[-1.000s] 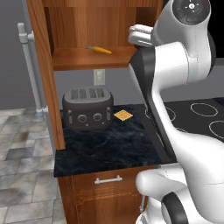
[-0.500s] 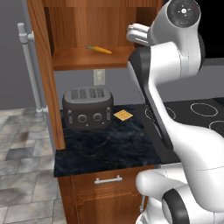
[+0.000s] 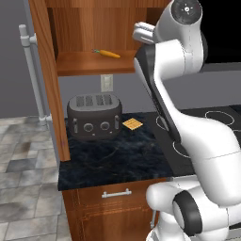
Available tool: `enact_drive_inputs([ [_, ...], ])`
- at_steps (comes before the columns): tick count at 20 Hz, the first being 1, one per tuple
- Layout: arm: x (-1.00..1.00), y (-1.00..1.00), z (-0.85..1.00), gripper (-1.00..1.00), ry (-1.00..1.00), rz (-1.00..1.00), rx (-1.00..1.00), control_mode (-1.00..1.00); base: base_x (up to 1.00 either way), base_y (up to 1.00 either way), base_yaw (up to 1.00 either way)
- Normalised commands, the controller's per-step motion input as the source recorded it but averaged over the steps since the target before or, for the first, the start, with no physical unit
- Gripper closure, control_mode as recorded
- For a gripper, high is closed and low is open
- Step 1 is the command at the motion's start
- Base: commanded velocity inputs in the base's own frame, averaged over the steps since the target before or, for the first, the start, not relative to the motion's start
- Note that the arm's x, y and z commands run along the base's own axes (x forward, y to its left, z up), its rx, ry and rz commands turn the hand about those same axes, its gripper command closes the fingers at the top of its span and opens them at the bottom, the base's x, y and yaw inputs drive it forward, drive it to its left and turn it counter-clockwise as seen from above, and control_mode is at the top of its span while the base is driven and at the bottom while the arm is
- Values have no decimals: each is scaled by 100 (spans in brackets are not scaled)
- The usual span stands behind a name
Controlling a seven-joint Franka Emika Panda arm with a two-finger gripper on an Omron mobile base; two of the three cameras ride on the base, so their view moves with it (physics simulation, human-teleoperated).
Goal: Pick the cereal and honey bottle from the counter and place them in the cabinets closest to them.
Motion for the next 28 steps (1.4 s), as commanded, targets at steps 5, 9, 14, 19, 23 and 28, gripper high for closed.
enact_drive_inputs([
  [5, 44, 0, -4, 100, 1, 0, 0, -100, 0, 0, 0],
  [9, 46, 0, -1, 100, 0, 0, 0, -100, 0, 0, 0],
  [14, 42, 0, -15, 100, 0, 0, 0, -100, 0, 0, 0],
  [19, 36, 0, -15, 100, 0, 0, 0, -100, 0, 0, 0],
  [23, 39, 0, -2, 100, 0, 0, 0, -100, 0, 0, 0],
  [28, 46, 0, -3, 100, 0, 0, 0, -100, 0, 0, 0],
])
